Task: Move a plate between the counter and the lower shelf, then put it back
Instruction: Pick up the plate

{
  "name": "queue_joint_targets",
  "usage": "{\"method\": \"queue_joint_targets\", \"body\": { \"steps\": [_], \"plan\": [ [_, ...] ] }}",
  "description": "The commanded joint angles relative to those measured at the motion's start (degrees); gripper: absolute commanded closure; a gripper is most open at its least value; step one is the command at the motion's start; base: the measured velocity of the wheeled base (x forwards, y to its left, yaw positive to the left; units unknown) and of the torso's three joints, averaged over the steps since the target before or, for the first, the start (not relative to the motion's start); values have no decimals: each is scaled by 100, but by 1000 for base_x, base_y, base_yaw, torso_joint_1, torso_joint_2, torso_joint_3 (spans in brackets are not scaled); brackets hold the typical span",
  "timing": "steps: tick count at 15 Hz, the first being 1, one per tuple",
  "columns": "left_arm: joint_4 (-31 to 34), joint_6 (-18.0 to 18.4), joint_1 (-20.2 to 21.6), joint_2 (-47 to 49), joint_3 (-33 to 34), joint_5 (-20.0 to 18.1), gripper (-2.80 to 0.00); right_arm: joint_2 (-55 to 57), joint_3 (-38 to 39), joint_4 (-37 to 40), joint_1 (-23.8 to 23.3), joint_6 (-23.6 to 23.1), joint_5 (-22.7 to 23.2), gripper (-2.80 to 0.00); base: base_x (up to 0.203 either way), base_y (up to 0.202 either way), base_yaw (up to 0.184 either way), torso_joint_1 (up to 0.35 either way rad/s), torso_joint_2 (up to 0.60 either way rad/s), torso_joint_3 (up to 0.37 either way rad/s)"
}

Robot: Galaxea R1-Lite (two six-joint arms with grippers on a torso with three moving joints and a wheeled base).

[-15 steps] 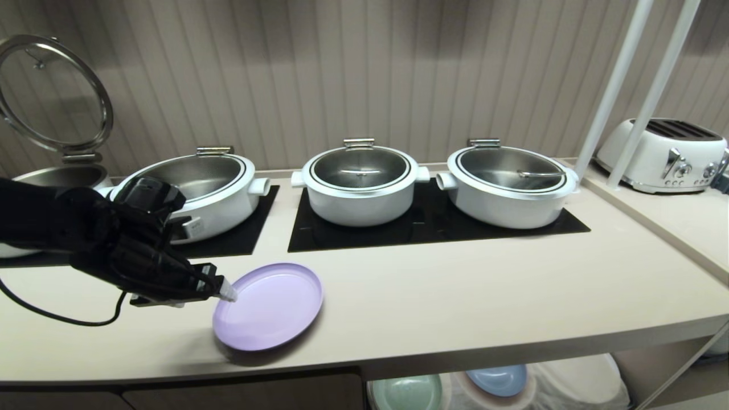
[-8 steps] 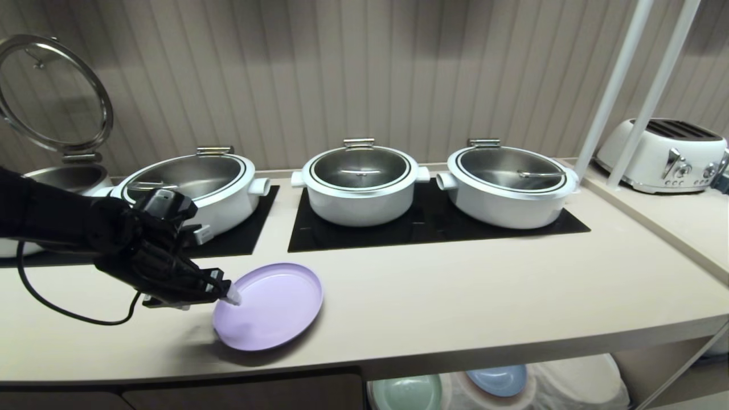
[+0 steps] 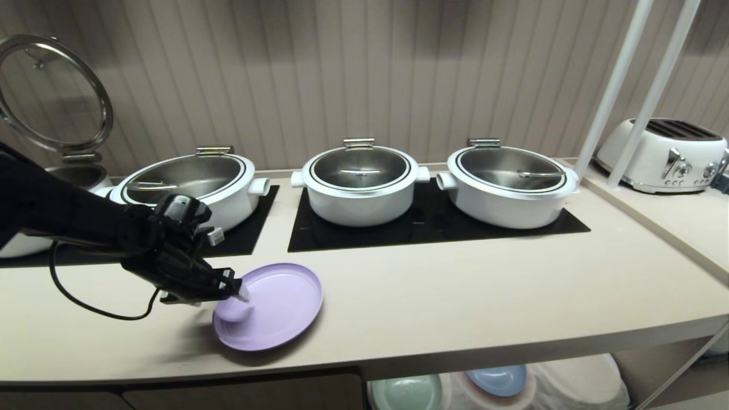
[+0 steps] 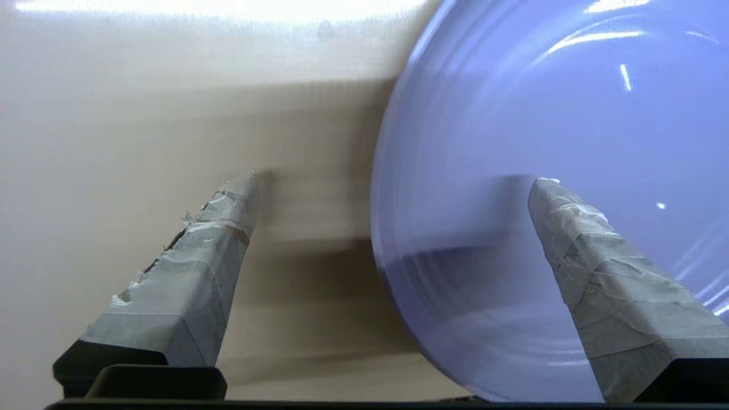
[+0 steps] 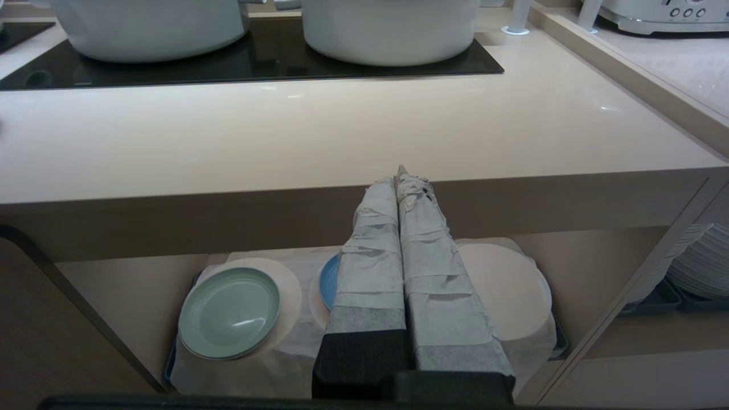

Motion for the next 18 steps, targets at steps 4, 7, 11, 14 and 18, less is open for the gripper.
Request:
{"method": "queue_joint_targets", "body": {
  "steps": [4,7,11,14,18],
  "plan": [
    [-37,-7,11,247,29,103,-280,0,0,-1,2,-2,6,0,0,0,0,0,0,0],
    [-37,-13,11,280,36,103,-280,0,0,-1,2,-2,-1,0,0,0,0,0,0,0],
    [-55,-16,20,280,85,95,-280,0,0,-1,2,-2,-1,0,0,0,0,0,0,0],
    [-55,-16,20,256,91,63,0,0,0,-1,-3,-2,6,0,0,0,0,0,0,0],
    [-55,-25,20,244,91,112,0,0,0,-1,2,-2,-1,0,0,0,0,0,0,0]
  ]
}}
